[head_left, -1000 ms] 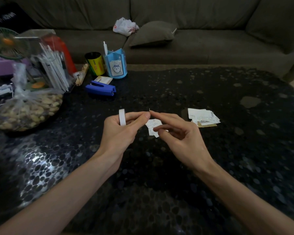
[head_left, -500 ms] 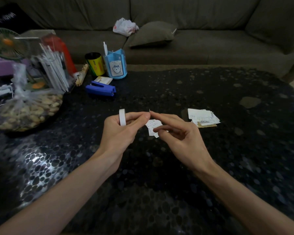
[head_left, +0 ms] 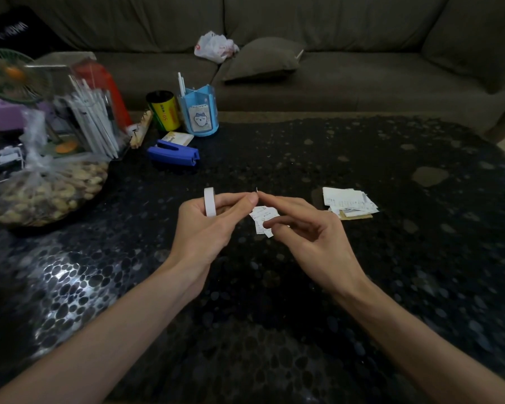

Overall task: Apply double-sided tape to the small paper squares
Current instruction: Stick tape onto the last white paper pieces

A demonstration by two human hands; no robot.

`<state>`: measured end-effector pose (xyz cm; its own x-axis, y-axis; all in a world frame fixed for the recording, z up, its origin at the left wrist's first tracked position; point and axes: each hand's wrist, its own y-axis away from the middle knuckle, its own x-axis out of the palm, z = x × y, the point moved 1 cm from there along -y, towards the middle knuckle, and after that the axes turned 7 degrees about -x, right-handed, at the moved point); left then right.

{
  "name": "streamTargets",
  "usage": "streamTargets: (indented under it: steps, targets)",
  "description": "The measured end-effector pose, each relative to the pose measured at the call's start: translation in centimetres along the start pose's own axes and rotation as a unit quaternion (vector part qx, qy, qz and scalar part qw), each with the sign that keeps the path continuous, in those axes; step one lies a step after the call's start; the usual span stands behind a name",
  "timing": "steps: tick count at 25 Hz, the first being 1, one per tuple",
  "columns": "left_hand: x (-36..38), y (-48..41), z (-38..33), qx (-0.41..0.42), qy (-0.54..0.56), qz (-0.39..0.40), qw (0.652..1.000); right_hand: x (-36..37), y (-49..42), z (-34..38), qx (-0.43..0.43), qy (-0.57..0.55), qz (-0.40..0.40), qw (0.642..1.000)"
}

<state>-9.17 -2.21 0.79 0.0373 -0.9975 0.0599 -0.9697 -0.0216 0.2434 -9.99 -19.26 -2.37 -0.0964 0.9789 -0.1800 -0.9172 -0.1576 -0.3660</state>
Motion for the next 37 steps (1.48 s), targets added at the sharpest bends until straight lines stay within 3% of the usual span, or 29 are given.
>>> streamTargets:
  steps: [8,37]
  targets:
    - [0.0,0.1,0.0,0.018,-0.036,-0.019,0.999,0.0,-0.1,-0.2,0.002,-0.004,0.0,1.0]
    - [-0.8,-1.1,0.9,-0.002,-0.013,0.001,1.0,-0.1,0.0,0.1,0.009,-0.006,-0.007,1.0]
